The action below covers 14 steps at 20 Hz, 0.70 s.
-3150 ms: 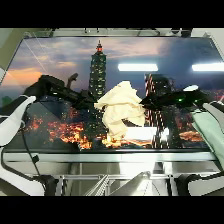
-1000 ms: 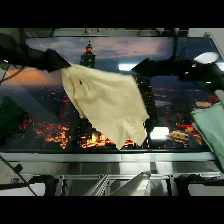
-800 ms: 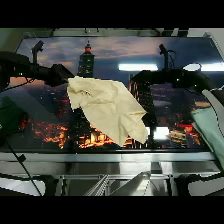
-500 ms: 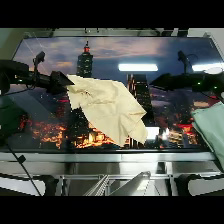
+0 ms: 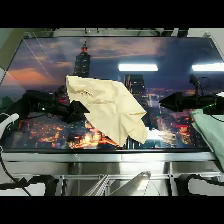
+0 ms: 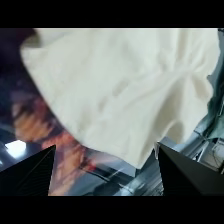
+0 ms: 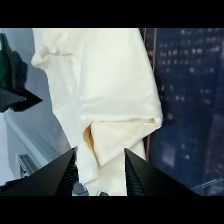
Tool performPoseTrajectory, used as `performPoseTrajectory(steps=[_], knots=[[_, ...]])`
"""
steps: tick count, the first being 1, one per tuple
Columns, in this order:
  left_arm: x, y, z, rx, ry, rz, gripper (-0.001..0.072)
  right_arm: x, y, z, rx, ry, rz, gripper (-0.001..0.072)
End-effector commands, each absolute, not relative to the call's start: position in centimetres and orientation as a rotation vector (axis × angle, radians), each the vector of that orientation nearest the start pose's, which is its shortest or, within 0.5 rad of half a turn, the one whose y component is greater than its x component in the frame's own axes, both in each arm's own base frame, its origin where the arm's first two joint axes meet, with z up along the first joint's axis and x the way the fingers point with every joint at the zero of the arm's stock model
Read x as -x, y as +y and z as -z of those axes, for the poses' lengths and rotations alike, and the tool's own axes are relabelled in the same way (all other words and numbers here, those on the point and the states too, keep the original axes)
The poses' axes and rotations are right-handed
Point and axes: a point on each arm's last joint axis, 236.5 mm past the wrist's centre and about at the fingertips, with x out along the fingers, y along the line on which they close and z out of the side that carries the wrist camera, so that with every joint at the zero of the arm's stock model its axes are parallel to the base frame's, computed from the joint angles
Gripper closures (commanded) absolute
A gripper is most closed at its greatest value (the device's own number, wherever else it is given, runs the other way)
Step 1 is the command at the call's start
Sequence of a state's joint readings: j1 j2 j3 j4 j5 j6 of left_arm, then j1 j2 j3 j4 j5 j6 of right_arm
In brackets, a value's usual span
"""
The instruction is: Fold the shirts.
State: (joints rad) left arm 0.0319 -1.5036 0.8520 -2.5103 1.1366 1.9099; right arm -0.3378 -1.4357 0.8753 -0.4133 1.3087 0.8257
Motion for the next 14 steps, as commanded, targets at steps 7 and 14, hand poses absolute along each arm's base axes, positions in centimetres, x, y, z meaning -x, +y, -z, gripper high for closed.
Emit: performPoseTrajectory(steps=[7,14], knots=[[-31.8,-20.8,12.5,0.724,1.537,0.445,0.0015,-37.0,10.4,-3.4,-0.872,0.990,-0.764,0.0369],[-32.3,-21.7,10.6,0.713,1.580,0.545,0.0695,-33.5,9.5,0.9,-1.097,1.152,-0.609,0.0370]])
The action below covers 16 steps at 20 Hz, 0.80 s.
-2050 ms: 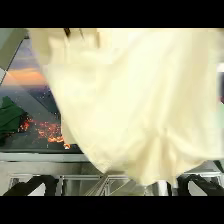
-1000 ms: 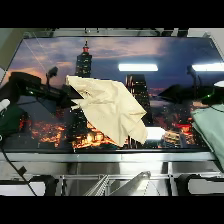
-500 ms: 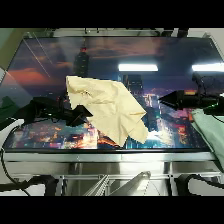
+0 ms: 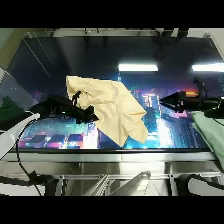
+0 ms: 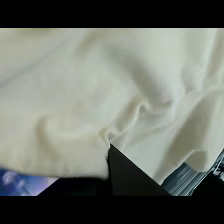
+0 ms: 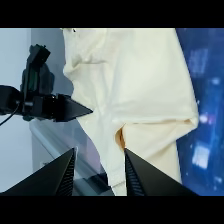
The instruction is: Fold the shirts.
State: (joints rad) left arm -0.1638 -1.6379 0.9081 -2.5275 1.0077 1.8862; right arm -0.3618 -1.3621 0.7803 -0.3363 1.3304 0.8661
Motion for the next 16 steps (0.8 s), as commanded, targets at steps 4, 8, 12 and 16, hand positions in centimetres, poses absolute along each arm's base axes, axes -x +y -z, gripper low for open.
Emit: performPoseTrajectory(steps=[4,8,12,16], knots=[[-33.8,-19.2,8.2,0.758,1.512,0.533,0.0696,-26.7,10.8,7.9,-1.232,1.374,-0.402,0.0364],[-34.9,-17.5,7.7,0.790,1.475,0.502,0.0696,-22.0,13.2,11.1,-1.244,1.497,-0.336,0.0328],[-34.9,-17.6,7.7,0.789,1.472,0.501,0.0695,-20.2,16.6,13.1,-1.115,1.582,-0.325,0.0328],[-34.9,-17.5,7.7,0.789,1.473,0.501,0.0695,-21.0,20.7,12.8,-1.088,1.533,-0.372,0.0330]])
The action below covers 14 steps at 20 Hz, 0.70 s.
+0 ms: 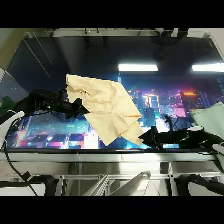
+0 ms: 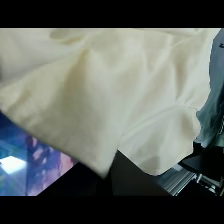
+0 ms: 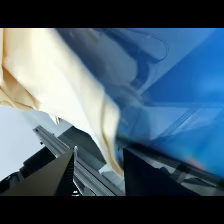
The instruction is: Fold the shirts.
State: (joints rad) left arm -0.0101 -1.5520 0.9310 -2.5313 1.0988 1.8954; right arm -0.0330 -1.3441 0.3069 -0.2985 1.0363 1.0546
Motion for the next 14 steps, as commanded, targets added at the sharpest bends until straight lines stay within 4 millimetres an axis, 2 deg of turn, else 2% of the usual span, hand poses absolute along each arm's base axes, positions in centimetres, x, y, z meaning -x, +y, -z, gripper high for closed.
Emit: performPoseTrajectory(steps=[1,2,3,4,5,6,7,9,10,11,13,14], knots=[[-34.9,-17.5,7.7,0.789,1.472,0.501,0.0695,-21.1,21.0,13.0,-1.080,1.524,-0.367,0.0384],[-34.9,-17.5,7.7,0.788,1.471,0.500,0.0695,-21.3,21.1,12.8,-1.073,1.509,-0.382,0.0520],[-34.9,-17.5,7.7,0.782,1.469,0.507,0.0695,-21.7,21.3,12.5,-1.065,1.478,-0.409,0.0622],[-34.9,-17.6,7.6,0.780,1.470,0.513,0.0695,-22.5,21.4,12.0,-1.053,1.433,-0.443,0.0690],[-34.6,-17.8,7.2,0.787,1.476,0.532,0.0694,-23.4,21.4,11.3,-1.041,1.394,-0.468,0.0691],[-34.2,-18.0,6.1,0.785,1.472,0.582,0.0694,-24.6,21.5,9.6,-1.034,1.342,-0.515,0.0691],[-33.7,-18.4,3.6,0.793,1.440,0.672,0.0694,-26.0,21.5,6.9,-1.040,1.275,-0.584,0.0691],[-32.5,-18.8,-5.0,0.792,1.310,0.909,0.0694,-29.4,20.1,-2.3,-1.027,1.035,-0.750,0.0692],[-31.5,-18.5,-10.7,0.763,1.206,1.018,0.0694,-30.6,18.3,-8.6,-0.969,0.860,-0.818,0.0692],[-30.6,-18.0,-16.1,0.699,1.073,1.082,0.0694,-31.0,16.3,-14.9,-0.889,0.685,-0.845,0.0691],[-28.2,-16.3,-27.6,0.507,0.731,1.097,0.0693,-29.4,11.7,-28.0,-0.648,0.314,-0.771,0.0692],[-26.4,-15.5,-32.7,0.389,0.573,1.058,0.0693,-27.8,10.0,-33.2,-0.533,0.170,-0.694,0.0692]])
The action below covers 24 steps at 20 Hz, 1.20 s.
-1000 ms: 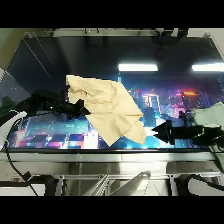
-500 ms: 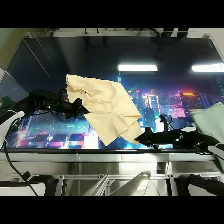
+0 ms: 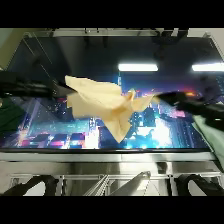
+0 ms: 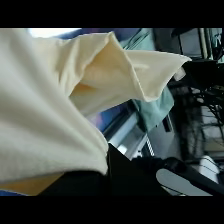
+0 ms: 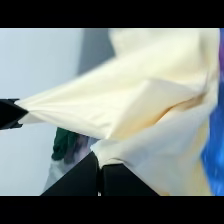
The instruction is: Fold the shirts.
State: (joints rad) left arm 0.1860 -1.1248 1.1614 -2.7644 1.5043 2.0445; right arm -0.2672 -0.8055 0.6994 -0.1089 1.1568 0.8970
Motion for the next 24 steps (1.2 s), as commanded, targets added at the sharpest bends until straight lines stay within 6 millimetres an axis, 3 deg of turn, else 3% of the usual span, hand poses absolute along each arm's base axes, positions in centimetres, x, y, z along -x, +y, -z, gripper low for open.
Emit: performPoseTrajectory(steps=[1,3,4,6,7,8,9,11,14,17,19,21,24], knots=[[-24.3,-14.8,-37.7,0.259,0.421,0.983,0.0693,-25.8,8.7,-38.1,-0.402,0.038,-0.604,0.0693],[-20.0,-14.8,-45.4,0.030,0.193,0.829,0.0693,-23.0,8.3,-44.9,-0.218,-0.116,-0.474,0.0693],[-18.1,-15.7,-47.9,-0.069,0.111,0.793,0.0693,-22.1,9.1,-47.3,-0.181,-0.158,-0.482,0.0693],[-15.3,-17.3,-51.1,-0.198,0.013,0.784,0.0692,-21.0,10.6,-50.4,-0.112,-0.202,-0.527,0.0693],[-15.5,-16.9,-52.3,-0.204,-0.012,0.755,0.0692,-21.4,10.1,-51.4,-0.081,-0.207,-0.508,0.0693],[-16.4,-16.0,-52.6,-0.186,-0.003,0.717,0.0692,-22.2,9.2,-51.8,-0.067,-0.192,-0.479,0.0693],[-18.2,-14.5,-51.6,-0.164,0.060,0.664,0.0692,-23.1,8.4,-51.6,-0.076,-0.170,-0.473,0.0693],[-23.0,-12.6,-46.4,-0.130,0.264,0.613,0.0691,-25.9,6.4,-49.2,-0.137,-0.077,-0.499,0.0693],[-32.0,-11.8,-35.1,-0.039,0.595,0.601,0.0691,-32.3,2.8,-41.7,-0.333,0.128,-0.550,0.0693],[-40.7,-10.2,-27.0,0.189,0.749,0.630,0.0691,-39.7,0.3,-27.4,-0.493,0.437,-0.470,0.0692],[-45.5,-8.8,-22.8,0.338,0.775,0.716,0.0692,-43.4,-0.1,-18.2,-0.559,0.570,-0.416,0.0692],[-49.8,-6.9,-16.5,0.430,0.867,0.700,0.0691,-46.7,0.3,-10.5,-0.608,0.677,-0.383,0.0692],[-54.2,-6.8,-7.7,0.503,0.993,0.713,0.0696,-51.5,-0.1,-1.6,-0.659,0.719,-0.297,0.0692]])
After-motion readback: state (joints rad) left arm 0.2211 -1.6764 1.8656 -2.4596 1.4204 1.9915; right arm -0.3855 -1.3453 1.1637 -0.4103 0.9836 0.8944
